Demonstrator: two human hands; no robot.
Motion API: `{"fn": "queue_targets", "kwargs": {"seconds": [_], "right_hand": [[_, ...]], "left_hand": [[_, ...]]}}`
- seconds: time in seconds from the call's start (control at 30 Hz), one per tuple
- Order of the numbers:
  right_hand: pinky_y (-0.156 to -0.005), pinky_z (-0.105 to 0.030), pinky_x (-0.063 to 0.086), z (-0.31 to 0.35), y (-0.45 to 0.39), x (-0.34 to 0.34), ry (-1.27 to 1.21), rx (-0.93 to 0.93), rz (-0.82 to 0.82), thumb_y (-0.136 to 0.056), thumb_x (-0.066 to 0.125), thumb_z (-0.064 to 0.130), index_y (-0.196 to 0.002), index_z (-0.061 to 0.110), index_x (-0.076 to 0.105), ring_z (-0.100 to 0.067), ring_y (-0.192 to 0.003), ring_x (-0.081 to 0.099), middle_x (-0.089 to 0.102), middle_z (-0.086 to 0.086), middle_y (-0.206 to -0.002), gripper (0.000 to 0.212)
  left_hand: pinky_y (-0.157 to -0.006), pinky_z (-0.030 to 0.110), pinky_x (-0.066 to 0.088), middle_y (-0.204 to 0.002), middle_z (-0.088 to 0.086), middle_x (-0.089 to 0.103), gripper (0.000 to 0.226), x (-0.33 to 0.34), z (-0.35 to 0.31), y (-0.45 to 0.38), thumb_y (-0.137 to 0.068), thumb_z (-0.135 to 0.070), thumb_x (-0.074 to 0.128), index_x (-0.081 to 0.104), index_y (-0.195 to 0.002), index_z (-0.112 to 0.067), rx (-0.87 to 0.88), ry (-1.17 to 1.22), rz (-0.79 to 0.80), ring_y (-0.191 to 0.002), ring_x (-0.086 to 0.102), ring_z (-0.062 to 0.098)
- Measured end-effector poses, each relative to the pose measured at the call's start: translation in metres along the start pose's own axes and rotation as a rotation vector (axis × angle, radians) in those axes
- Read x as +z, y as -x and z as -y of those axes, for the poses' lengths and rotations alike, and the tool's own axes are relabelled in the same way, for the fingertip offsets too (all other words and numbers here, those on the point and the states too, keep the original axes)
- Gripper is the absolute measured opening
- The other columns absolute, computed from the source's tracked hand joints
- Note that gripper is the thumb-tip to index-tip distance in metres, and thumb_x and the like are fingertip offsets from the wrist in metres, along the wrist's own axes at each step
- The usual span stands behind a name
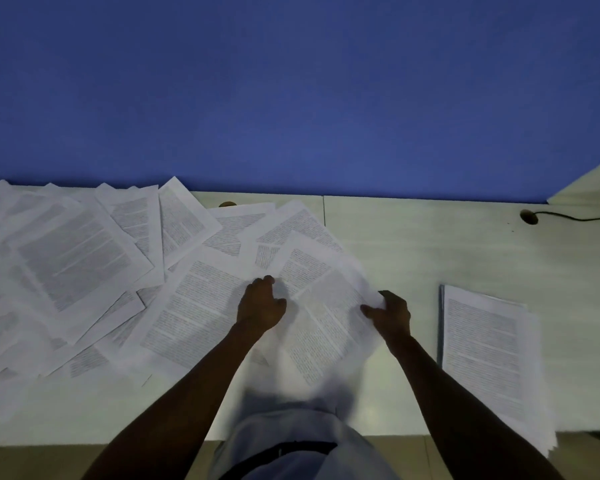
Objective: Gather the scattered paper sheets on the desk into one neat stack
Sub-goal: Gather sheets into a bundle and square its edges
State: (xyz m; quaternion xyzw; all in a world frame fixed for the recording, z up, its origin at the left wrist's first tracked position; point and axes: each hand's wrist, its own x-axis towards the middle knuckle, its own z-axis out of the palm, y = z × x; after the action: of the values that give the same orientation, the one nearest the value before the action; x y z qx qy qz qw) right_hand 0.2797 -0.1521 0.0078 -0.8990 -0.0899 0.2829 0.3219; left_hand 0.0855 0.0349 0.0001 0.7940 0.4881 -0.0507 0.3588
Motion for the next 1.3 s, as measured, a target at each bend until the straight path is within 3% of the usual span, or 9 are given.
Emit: {"fn": "queue_targets", "kwargs": {"seconds": [0.1, 0.2, 0.33, 0.47, 0.67, 0.87, 1.0, 1.1, 1.3], "right_hand": [[-0.083, -0.028, 0.044, 0.012, -0.006, 0.003, 0.027, -0.109, 0.025, -0.077, 0.085, 0.015, -0.112, 0.013, 0.071, -0.028, -0.101, 0.068, 0.072, -0.003, -0.102, 0.038], [-0.089, -0.028, 0.044, 0.031, -0.011, 0.008, -0.088, -0.119, 0.014, -0.078, 0.088, 0.014, -0.137, 0.013, 0.057, -0.021, -0.107, 0.062, 0.067, -0.004, -0.116, 0.067], [-0.110, -0.046, 0.042, 0.032, -0.006, 0.021, -0.062, 0.158, -0.091, -0.077, 0.090, 0.031, -0.153, 0.003, 0.030, -0.039, -0.134, 0.048, 0.047, -0.022, -0.145, 0.101], [-0.117, -0.056, 0.032, 0.039, 0.006, 0.042, -0.089, 0.347, 0.086, -0.087, 0.077, 0.035, -0.155, -0.001, 0.022, -0.048, -0.142, 0.036, 0.032, -0.029, -0.156, 0.094], [-0.107, -0.050, 0.046, 0.061, 0.002, 0.066, 0.004, 0.315, 0.049, -0.079, 0.085, 0.036, -0.142, 0.002, 0.037, -0.042, -0.130, 0.046, 0.042, -0.023, -0.141, 0.086], [-0.101, -0.051, 0.048, 0.067, 0.009, 0.060, -0.021, 0.320, -0.058, -0.083, 0.082, 0.040, -0.145, 0.004, 0.028, -0.046, -0.125, 0.055, 0.046, -0.022, -0.138, 0.090], [-0.090, -0.049, 0.054, 0.058, 0.025, 0.063, 0.020, 0.272, -0.210, -0.086, 0.077, 0.038, -0.134, 0.006, 0.042, -0.041, -0.111, 0.063, 0.055, -0.019, -0.127, 0.067], [-0.084, -0.047, 0.055, 0.050, 0.031, 0.063, -0.005, 0.219, -0.237, -0.085, 0.076, 0.030, -0.129, 0.009, 0.049, -0.038, -0.107, 0.063, 0.054, -0.017, -0.125, 0.055], [-0.092, -0.055, 0.058, 0.046, 0.040, 0.069, -0.185, 0.235, -0.189, -0.079, 0.084, 0.030, -0.127, 0.011, 0.045, -0.040, -0.109, 0.067, 0.066, -0.016, -0.120, 0.064]], "left_hand": [[-0.107, 0.041, 0.045, -0.141, 0.015, 0.051, 0.079, 0.006, -0.016, -0.007, -0.084, -0.041, 0.077, 0.041, -0.146, -0.007, 0.022, 0.046, 0.149, -0.128, 0.052, 0.028], [-0.105, 0.046, 0.045, -0.145, 0.018, 0.037, 0.099, 0.013, -0.027, -0.010, -0.074, -0.058, 0.078, 0.031, -0.146, -0.008, -0.035, -0.265, 0.091, -0.134, 0.040, 0.033], [-0.108, 0.048, 0.041, -0.148, 0.022, 0.029, 0.114, 0.019, -0.033, -0.013, -0.063, -0.064, 0.083, 0.026, -0.145, -0.008, -0.172, -0.391, -0.050, -0.137, 0.035, 0.037], [-0.107, 0.050, 0.041, -0.149, 0.020, 0.028, 0.118, 0.019, -0.031, -0.025, -0.061, -0.073, 0.078, 0.025, -0.145, -0.008, -0.175, -0.353, -0.095, -0.135, 0.038, 0.037], [-0.104, 0.052, 0.039, -0.144, 0.019, 0.037, 0.114, 0.010, -0.027, -0.043, -0.062, -0.082, 0.069, 0.031, -0.142, -0.011, -0.172, -0.364, -0.093, -0.133, 0.039, 0.037], [-0.100, 0.050, 0.044, -0.141, 0.014, 0.040, 0.088, 0.004, -0.018, -0.051, -0.073, -0.073, 0.067, 0.043, -0.135, -0.015, -0.045, -0.375, -0.111, -0.129, 0.043, 0.032], [-0.095, 0.044, 0.052, -0.130, 0.019, 0.051, 0.057, -0.013, 0.001, -0.054, -0.081, -0.020, 0.074, 0.050, -0.130, -0.004, -0.085, -0.038, -0.299, -0.120, 0.053, 0.035], [-0.095, 0.051, 0.051, -0.136, 0.025, 0.046, 0.084, -0.030, 0.032, -0.045, -0.070, -0.028, 0.084, 0.040, -0.137, -0.004, -0.349, -0.123, -0.383, -0.121, 0.050, 0.041], [-0.116, 0.062, 0.023, -0.163, 0.026, 0.008, 0.140, -0.051, 0.087, -0.020, -0.061, -0.084, 0.068, 0.004, -0.156, -0.004, -0.653, -0.142, -0.185, -0.149, 0.014, 0.044]]}}
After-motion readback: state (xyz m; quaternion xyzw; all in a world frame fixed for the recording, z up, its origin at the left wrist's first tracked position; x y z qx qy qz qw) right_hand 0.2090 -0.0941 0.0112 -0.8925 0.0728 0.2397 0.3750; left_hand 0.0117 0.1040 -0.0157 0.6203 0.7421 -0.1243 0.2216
